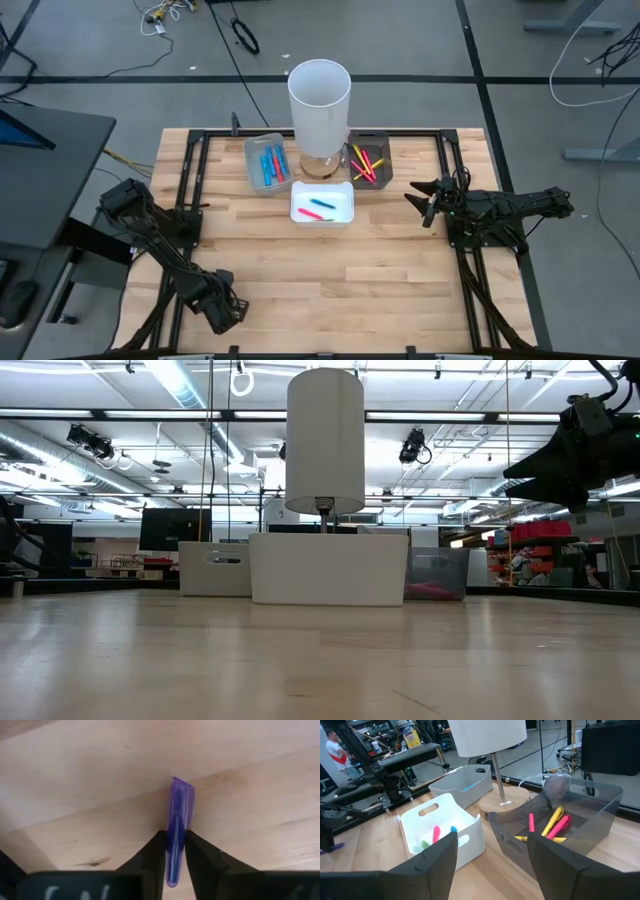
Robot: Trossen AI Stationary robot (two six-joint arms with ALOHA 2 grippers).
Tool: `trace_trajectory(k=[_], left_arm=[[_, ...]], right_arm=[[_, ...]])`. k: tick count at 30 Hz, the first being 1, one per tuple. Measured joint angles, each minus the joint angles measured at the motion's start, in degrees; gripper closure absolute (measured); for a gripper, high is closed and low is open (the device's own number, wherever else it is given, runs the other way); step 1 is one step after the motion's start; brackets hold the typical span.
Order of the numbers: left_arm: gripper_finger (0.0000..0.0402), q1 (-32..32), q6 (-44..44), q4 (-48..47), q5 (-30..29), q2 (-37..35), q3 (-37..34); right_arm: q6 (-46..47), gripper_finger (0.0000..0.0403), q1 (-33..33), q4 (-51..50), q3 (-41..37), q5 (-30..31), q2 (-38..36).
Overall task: Pick & Place Markers
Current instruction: Put the purple pen into the white bin
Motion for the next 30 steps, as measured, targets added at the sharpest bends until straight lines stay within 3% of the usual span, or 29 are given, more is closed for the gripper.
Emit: trace_trajectory(k=[6,11,30], left_arm=[[0.0358,0.9,1.4,-0.5,0.0,0.0,0.1],[0.036,1.8,3.4,-1.9,0.1,-0.6,0.0],[0.036,9.1,22.6,-24.3,-3.2,-8.5,10.0]], right_arm=[[0.0,0.016,0.0,0.0,0.0,0.0,0.0],[0.0,0.016,0.0,0.0,0.0,0.0,0.0],[0.0,0.016,0.0,0.0,0.0,0.0,0.0]])
